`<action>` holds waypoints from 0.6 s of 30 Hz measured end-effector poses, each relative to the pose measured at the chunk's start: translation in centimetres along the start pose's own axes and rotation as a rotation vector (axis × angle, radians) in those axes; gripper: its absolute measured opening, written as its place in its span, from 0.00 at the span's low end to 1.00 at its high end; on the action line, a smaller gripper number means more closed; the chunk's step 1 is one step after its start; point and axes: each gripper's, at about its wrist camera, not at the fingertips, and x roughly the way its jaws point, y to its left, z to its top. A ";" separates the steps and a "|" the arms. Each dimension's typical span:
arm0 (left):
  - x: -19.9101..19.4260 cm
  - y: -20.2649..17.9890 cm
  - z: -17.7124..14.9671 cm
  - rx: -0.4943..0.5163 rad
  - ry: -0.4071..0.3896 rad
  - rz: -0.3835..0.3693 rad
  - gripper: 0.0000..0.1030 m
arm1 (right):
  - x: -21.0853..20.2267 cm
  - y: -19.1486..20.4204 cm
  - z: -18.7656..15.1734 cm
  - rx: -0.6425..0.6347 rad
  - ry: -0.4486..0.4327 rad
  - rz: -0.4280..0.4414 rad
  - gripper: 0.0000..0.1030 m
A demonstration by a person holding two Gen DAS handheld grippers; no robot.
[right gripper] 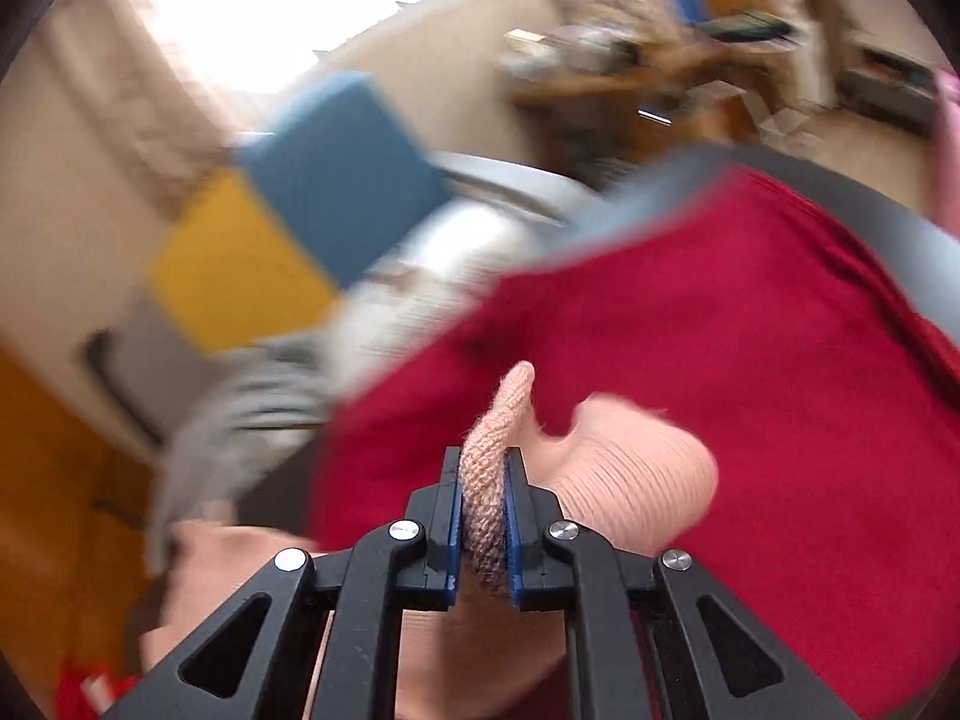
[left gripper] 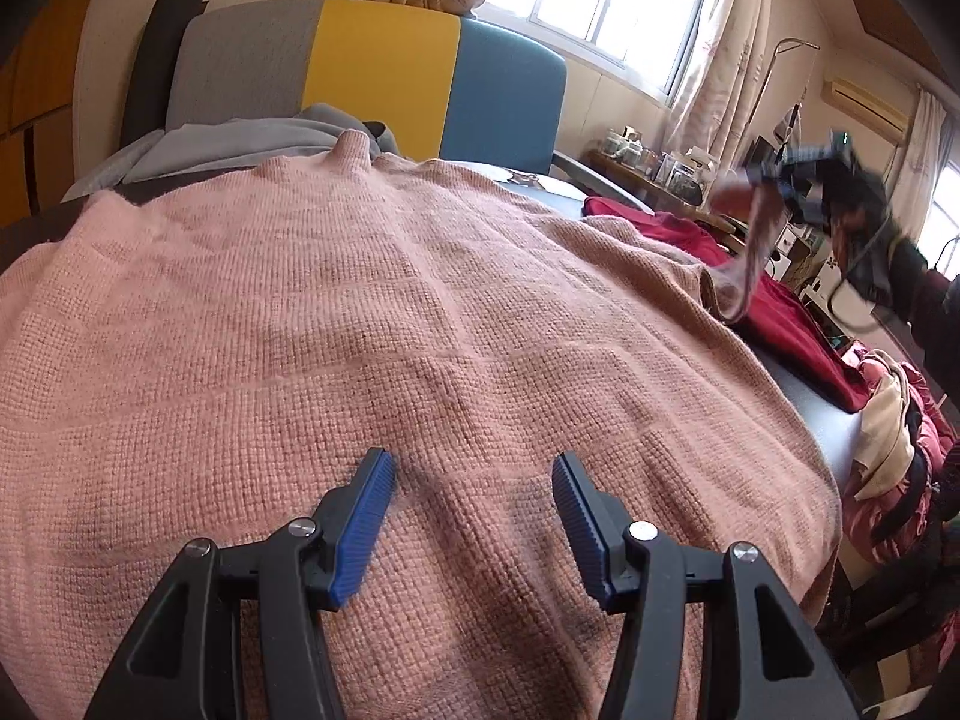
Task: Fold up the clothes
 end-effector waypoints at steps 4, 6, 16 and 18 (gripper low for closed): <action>-0.2 1.7 1.0 -0.136 0.037 -0.078 0.55 | -0.3 11.1 -1.9 -0.125 0.018 0.366 0.12; -0.6 3.2 1.5 -0.246 0.046 -0.127 0.55 | -0.5 15.8 -4.4 -0.212 0.058 0.501 0.19; -2.5 8.3 4.8 -0.396 -0.030 -0.124 0.55 | 2.1 17.9 -19.4 -0.348 0.252 0.513 0.84; -1.5 8.8 6.4 -0.378 -0.024 -0.100 0.55 | 3.6 15.2 -21.6 -0.337 0.311 0.462 0.84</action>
